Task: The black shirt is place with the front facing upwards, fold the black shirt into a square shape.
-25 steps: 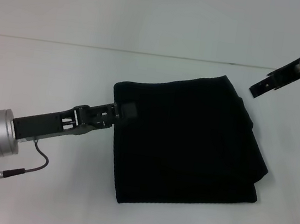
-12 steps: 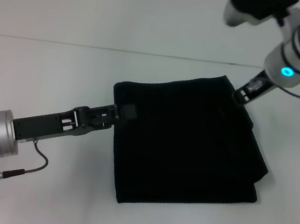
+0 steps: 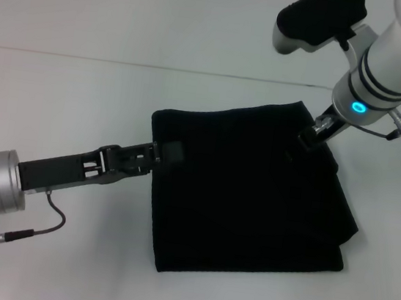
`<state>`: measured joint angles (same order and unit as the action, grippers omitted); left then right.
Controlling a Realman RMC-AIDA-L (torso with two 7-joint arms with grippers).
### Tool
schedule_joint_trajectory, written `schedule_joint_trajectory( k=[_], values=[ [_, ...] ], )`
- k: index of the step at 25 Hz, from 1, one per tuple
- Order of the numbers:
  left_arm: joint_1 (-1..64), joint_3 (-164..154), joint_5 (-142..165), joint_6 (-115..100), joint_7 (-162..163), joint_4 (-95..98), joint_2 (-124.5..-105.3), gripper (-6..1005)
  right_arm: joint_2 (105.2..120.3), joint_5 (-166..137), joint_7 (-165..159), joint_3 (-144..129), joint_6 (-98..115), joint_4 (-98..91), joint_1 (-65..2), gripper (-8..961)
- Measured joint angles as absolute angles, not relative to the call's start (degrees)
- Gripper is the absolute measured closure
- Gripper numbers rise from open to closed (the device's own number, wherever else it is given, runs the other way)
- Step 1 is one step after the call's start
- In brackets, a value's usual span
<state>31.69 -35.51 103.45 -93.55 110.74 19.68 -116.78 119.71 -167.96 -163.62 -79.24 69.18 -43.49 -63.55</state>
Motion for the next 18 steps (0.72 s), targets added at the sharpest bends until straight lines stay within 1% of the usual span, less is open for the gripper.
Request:
schedule_joint_trajectory(
  k=[18],
  values=[
    [31.03, -35.45, 103.54, -93.79, 110.26, 19.67, -116.98, 255, 120.31, -167.91, -166.69, -83.47, 61.44, -38.47, -63.77, 69]
  ],
)
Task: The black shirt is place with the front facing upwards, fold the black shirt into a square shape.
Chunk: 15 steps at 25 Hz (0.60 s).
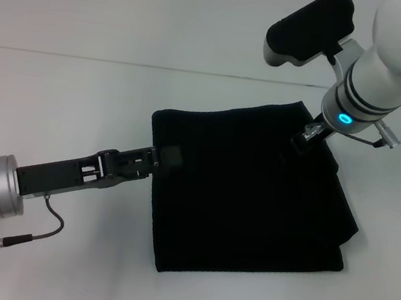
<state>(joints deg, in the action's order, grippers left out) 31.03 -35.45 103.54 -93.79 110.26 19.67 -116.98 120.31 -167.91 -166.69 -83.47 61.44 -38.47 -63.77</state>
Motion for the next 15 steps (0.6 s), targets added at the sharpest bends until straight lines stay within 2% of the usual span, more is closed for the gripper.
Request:
schedule_joint_trajectory(
  k=[15],
  values=[
    [31.02, -35.42, 103.54, -93.71, 110.12, 19.53, -117.07, 262, 120.69, -167.53, -166.62, -83.85, 58.08, -34.84, -63.74, 69]
  ],
)
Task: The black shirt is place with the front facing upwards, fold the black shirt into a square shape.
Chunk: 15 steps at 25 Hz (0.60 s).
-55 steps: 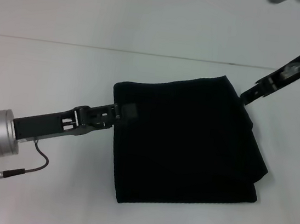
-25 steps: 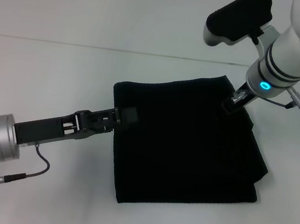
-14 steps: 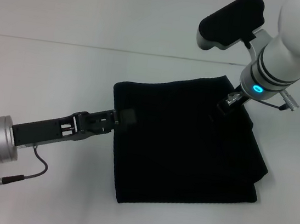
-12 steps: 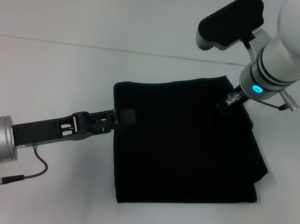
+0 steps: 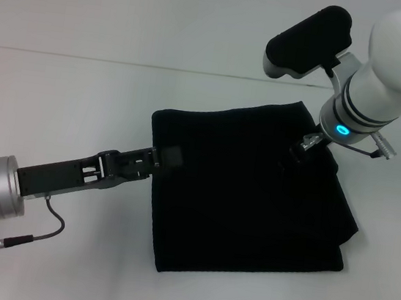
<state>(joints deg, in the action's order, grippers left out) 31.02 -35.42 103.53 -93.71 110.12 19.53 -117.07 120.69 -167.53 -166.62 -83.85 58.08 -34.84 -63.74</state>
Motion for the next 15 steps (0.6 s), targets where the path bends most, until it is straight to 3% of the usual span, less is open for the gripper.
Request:
schedule_joint_trajectory(
  k=[15],
  values=[
    [30.94, -35.50, 103.54, -93.66, 109.62, 19.24, -117.14, 270, 120.68, -166.22, -166.00, -84.03, 57.09, -33.69, -63.16, 69]
  ],
)
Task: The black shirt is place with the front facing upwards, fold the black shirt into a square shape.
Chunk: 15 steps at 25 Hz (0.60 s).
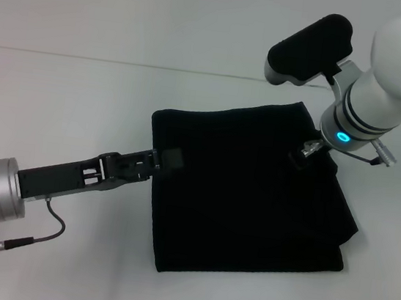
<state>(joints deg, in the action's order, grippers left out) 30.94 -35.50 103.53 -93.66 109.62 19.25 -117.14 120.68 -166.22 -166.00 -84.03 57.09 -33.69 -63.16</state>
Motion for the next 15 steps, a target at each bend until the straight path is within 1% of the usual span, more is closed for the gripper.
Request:
schedule_joint_trajectory(
  k=[15],
  values=[
    [30.94, -35.51, 103.53, -93.78, 109.59, 19.25, -117.32, 277, 119.81, -166.47, -166.96, -82.98, 56.02, -34.17, -61.50, 70]
  ],
)
